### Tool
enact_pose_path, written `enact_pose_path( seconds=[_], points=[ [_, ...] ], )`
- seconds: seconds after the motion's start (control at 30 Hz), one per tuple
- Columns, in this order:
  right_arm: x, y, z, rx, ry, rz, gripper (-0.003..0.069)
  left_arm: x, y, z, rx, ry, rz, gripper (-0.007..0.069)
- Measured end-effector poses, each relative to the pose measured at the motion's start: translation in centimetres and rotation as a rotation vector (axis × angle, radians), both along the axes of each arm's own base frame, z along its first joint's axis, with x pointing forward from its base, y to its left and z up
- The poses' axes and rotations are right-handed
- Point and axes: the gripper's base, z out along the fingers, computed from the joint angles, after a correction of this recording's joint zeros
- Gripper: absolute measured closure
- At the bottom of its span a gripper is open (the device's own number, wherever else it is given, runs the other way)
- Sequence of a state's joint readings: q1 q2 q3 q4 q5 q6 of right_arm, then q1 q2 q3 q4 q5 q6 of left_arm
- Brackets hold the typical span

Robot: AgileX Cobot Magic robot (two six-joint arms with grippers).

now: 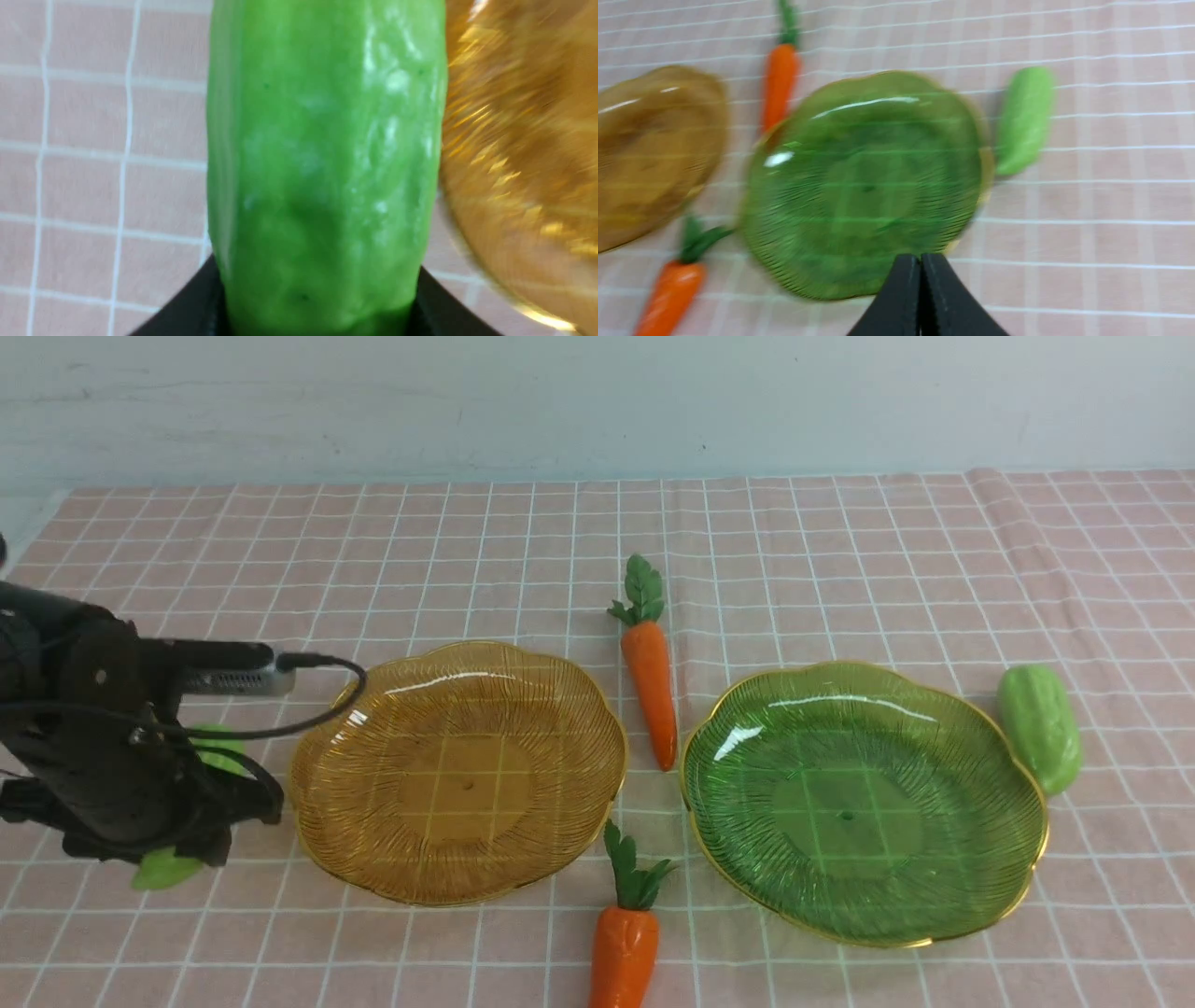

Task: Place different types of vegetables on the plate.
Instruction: 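Put the green cucumber next to the left plate into that plate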

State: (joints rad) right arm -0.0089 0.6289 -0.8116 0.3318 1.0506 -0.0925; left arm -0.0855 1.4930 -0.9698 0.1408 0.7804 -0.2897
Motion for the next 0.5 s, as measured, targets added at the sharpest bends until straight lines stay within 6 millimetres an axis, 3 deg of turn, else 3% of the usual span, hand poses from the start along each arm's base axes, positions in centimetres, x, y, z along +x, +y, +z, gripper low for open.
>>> enact_pose_path(
  seconds=[0.17, 0.33, 0.5],
  points=[
    [2.9, -1.8, 1.3, -0.130, 0.026, -0.150, 0.0673, -0.1, -2.1, 2.9, -0.047, -0.128, -0.103, 0.0323],
    [7.0, -3.7, 1.1, -0.241, 0.081, -0.316, 0.0673, 0.1, -5.2, 3.0, -0.095, -0.190, -0.216, 0.0323],
    [11.0, -3.9, -0.5, -0.226, 0.180, -0.360, 0.0671, 0.7, -7.9, 1.8, -0.112, -0.207, -0.300, 0.0323]
  ],
)
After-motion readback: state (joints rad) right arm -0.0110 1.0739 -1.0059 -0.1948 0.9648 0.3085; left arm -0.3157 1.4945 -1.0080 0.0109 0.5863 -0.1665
